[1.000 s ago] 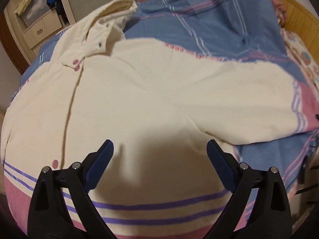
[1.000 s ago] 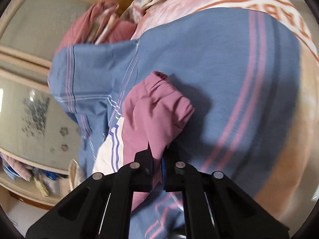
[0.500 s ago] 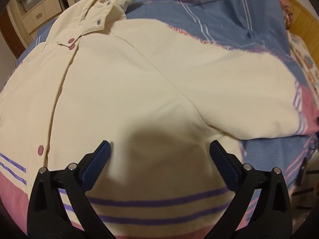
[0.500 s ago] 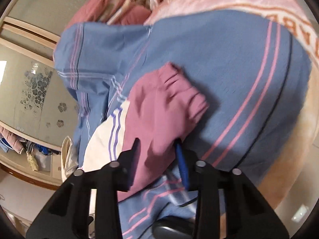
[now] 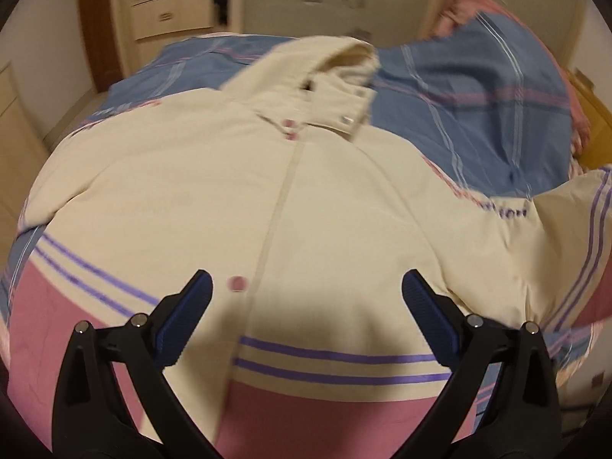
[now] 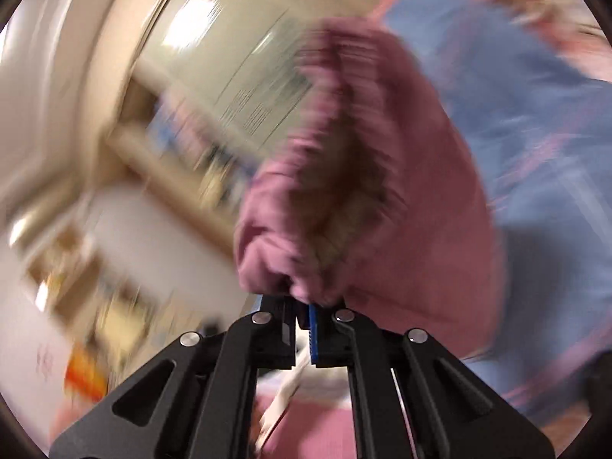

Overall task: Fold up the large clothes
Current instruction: 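Grasp the pink cuff of the jacket sleeve with the right gripper, then carry the pink cuff across the jacket body toward the left tool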

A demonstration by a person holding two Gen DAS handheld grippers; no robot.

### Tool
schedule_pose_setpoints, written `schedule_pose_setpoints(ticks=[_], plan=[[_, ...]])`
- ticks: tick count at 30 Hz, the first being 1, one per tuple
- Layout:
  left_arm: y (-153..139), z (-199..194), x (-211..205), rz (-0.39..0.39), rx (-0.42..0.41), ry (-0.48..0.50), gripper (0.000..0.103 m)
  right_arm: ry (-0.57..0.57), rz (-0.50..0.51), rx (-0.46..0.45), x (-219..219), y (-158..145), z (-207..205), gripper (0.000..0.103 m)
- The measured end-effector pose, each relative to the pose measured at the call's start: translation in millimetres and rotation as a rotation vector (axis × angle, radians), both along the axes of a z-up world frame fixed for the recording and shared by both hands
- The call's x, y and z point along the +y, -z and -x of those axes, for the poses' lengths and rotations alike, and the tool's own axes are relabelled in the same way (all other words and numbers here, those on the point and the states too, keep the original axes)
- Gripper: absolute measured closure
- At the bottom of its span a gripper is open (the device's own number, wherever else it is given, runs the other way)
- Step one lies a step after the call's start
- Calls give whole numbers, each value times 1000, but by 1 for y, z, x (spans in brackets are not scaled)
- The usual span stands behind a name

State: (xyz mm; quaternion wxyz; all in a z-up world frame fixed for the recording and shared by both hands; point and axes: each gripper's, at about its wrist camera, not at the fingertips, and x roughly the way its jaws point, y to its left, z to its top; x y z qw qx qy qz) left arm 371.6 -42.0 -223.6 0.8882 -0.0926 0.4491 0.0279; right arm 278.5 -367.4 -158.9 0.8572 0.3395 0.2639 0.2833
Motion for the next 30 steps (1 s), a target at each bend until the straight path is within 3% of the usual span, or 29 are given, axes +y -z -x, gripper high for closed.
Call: schedule_pose_setpoints(ticks=[3, 5, 6, 7, 11, 15, 19, 22, 23, 26, 30], plan=[[-5, 6, 40, 32, -1, -82, 2, -203, 163, 63, 81, 16, -18, 85], [-5, 9, 60, 51, 5, -123, 2, -237, 207, 78, 98, 29, -19, 67], [-3, 8, 71, 73, 18, -137, 2, -235, 184, 81, 97, 34, -19, 36], [1, 10, 79, 92, 30, -139, 2, -210, 144, 84, 90, 40, -19, 15], [22, 5, 85, 193, 87, -115, 2, -137, 72, 156, 56, 70, -7, 13], [44, -2, 61, 305, 157, 9, 5, -30, 50, 223, 14, 96, 18, 13], [63, -4, 31, 307, 230, 92, 13, 43, 35, 273, -4, 121, 43, 13], [65, 2, 26, 288, 225, 110, 20, 68, 3, 307, -10, 140, 54, 13], [66, 2, 29, 342, 241, 126, 26, 70, -8, 322, -11, 146, 56, 13], [72, 6, 44, 537, 288, 136, 26, 59, -42, 358, -9, 160, 54, 13], [69, 8, 44, 574, 285, 154, 30, 42, -49, 375, -2, 169, 53, 13]])
